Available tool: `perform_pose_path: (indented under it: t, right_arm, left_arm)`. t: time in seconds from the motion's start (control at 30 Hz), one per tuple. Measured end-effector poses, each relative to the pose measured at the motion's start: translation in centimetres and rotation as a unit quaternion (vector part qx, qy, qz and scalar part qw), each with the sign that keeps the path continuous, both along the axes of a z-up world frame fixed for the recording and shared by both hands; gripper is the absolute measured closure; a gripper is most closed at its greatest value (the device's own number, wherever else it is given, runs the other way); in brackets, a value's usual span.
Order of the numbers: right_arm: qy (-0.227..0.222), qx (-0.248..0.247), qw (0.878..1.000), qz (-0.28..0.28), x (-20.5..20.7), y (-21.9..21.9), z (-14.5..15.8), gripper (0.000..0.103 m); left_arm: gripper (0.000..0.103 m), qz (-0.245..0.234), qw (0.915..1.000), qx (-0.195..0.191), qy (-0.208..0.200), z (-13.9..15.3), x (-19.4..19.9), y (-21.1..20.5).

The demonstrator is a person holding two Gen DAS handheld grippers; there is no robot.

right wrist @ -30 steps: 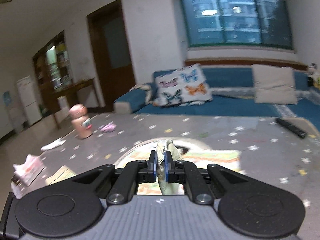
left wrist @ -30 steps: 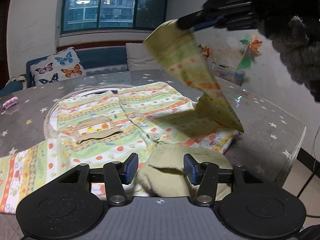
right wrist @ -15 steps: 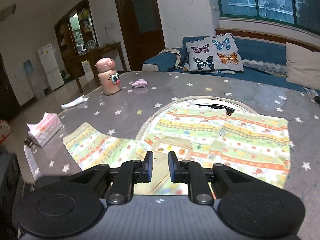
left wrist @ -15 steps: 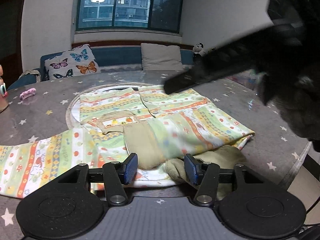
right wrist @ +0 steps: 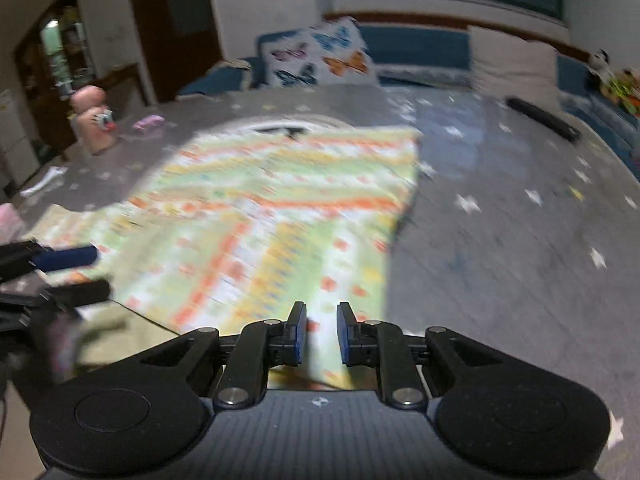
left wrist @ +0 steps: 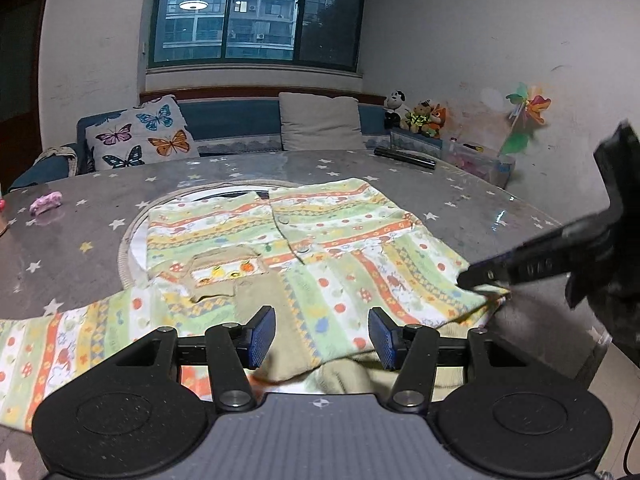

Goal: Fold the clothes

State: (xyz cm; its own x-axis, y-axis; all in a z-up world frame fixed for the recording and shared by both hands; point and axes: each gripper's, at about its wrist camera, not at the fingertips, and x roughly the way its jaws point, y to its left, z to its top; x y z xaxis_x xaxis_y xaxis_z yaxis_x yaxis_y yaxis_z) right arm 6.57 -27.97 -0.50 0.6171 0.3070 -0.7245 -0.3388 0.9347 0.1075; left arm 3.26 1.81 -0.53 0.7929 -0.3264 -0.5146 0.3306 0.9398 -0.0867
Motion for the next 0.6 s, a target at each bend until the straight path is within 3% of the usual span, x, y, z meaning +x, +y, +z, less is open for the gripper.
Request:
perform_pose_path:
  t: [0.33, 0.6]
  right_arm:
    - [-0.04, 0.01, 0.999, 0.0, 3.2, 0.1, 1.5, 0.087]
    - [-0.024, 0.008, 1.0, -0.006, 6.4, 0.9, -1.0, 0.088]
  left_arm:
    - [0.05, 0.008, 0.9997, -0.001, 0.023, -0.6, 2.4, -0.6]
    - [0.052, 0.019, 0.999, 0.002, 0.04, -1.5, 3.0, 0.0]
